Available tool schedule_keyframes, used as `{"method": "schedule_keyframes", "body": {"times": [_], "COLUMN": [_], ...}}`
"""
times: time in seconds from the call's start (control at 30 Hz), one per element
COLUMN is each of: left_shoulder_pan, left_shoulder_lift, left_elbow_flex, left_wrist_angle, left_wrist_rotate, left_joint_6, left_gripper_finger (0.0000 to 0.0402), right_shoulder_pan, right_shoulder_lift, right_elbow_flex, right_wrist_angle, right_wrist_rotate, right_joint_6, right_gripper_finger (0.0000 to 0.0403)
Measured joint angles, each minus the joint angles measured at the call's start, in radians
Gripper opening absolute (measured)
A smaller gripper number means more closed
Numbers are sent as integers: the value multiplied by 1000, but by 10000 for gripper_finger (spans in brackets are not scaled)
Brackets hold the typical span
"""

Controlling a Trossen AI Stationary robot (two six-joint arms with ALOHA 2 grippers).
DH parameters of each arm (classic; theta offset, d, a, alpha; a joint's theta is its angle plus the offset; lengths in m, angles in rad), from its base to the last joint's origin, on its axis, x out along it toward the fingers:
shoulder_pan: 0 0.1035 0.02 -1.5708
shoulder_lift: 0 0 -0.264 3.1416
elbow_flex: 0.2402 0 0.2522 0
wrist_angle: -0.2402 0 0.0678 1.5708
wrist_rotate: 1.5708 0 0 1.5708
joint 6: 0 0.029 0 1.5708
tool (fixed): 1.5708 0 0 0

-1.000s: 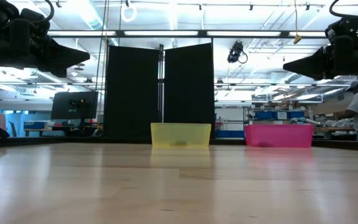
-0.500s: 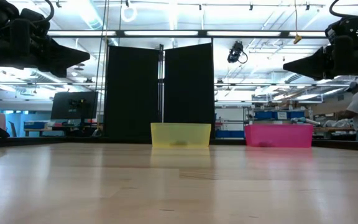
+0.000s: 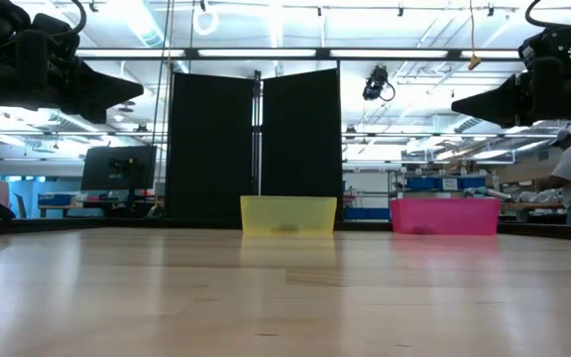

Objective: Sort batteries
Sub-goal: Return to Home Position

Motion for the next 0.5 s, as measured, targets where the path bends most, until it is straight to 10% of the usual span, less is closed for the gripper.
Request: {"method": "schedule_keyframes", "body": {"times": [0.5], "left_shoulder_pan": [0], "left_shoulder_lift": [0], "left_elbow_flex": [0], "left_wrist_angle": [0], "left_wrist_rotate": [0], "left_joint_6": [0], "left_gripper_finger": [10], "right_shoulder_pan": [0], "right_shoulder_lift": [0], "right_elbow_flex": [0], "right_wrist_angle": [0], "right_wrist_rotate": [0], "right_joint_6": [0], "right_gripper_finger": [29]}}
